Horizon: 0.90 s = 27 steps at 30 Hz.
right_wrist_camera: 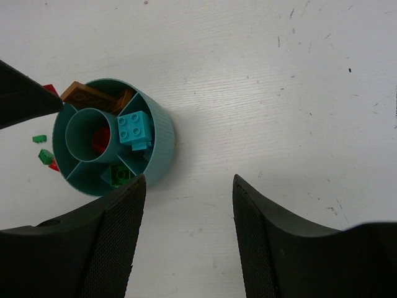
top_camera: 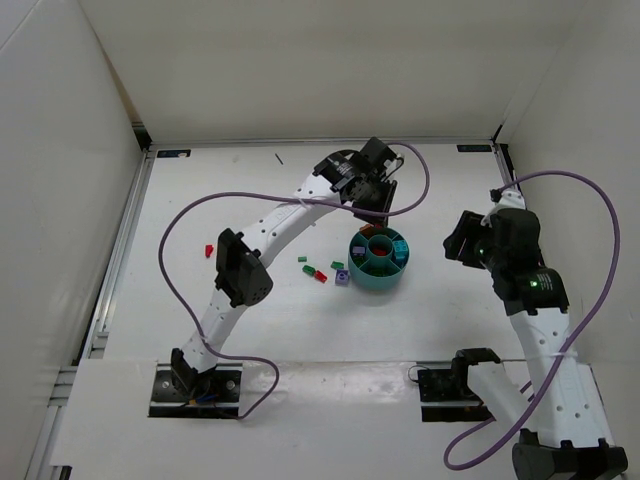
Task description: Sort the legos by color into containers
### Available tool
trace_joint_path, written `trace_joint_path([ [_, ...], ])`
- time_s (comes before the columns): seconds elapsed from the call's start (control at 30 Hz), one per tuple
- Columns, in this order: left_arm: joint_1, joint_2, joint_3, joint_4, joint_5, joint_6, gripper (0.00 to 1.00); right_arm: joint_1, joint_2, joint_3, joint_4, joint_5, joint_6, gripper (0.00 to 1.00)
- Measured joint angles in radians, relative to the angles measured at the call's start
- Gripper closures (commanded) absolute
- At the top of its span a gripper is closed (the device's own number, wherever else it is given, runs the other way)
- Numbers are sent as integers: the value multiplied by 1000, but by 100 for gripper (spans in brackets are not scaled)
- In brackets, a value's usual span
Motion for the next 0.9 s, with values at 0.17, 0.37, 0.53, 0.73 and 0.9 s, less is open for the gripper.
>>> trace_joint_path([
  [0.17,-12,2,0,8,3,-10,74,-2,-3,-16,2,1,0,38],
  [0.37,-25,2,-9,17,-2,-23,74,-2,-4,-18,2,9,0,38],
  [0.53,-45,2,-33,14,-14,-30,71,1,-4,-18,2,19,-1,38],
  [0.73,-48,0,-39,11,-23,-31,60,19,-4,-18,2,41,-4,38],
  [0.9,-47,0,-53,11,-22,-38,39,25,-4,-18,2,51,-5,38],
])
